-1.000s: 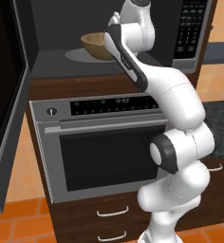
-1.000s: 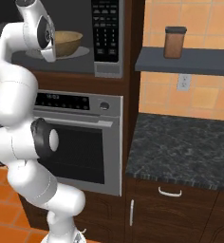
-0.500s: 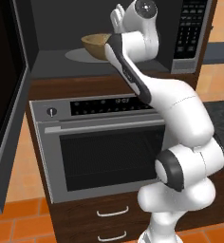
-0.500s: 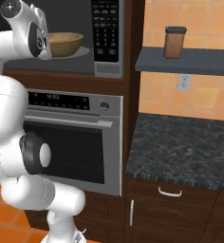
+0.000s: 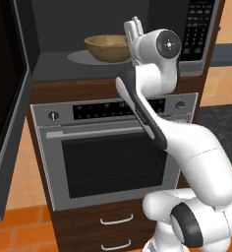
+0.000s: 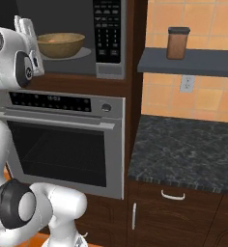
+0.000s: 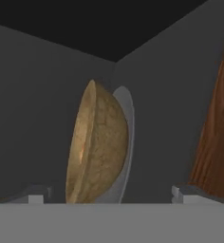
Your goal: Pick the onion from the sink and place it in the bowl. Then pick the bowl and place it in the microwave. Then close the microwave door and press the start button.
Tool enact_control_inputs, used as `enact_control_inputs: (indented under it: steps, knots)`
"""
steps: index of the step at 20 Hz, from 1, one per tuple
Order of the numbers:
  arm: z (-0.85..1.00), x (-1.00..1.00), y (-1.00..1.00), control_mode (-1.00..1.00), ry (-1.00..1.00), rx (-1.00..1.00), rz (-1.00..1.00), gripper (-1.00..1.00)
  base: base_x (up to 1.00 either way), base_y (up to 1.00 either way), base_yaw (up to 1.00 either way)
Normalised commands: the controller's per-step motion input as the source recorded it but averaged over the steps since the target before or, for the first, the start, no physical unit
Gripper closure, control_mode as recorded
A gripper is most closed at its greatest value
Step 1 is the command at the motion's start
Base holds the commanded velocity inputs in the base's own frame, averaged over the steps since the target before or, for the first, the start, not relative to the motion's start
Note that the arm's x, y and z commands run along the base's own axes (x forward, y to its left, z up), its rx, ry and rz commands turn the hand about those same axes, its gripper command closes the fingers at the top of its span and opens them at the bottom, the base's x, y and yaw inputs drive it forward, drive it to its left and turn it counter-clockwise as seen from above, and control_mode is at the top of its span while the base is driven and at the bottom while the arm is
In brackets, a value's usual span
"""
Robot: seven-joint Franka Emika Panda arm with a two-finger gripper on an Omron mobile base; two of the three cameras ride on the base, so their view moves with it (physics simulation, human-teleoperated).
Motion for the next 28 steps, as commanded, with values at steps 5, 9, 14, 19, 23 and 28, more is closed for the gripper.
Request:
enact_control_inputs:
  steps: [5,9,14,19,23,28]
  knots:
    - [0.0,-0.53,0.0,-1.0,-0.05,-0.03,0.0,-1.0,0.0,0.0,0.0]
    - [-0.11,-0.37,0.0,-1.0,-0.07,-0.07,0.0,-1.0,0.0,0.0,0.0]
    - [-0.23,-0.29,0.0,-1.0,-0.05,-0.16,-0.01,-1.0,0.0,0.0,0.0]
    - [-0.28,-0.33,0.05,-1.0,-0.03,-0.18,-0.07,-1.0,0.0,0.0,0.0]
    - [-0.23,-0.39,0.09,-1.0,-0.1,-0.17,-0.08,-1.0,0.0,0.0,0.0]
    - [-0.14,-0.59,0.41,-1.0,-0.16,-0.2,-0.19,-1.0,0.0,0.0,0.0]
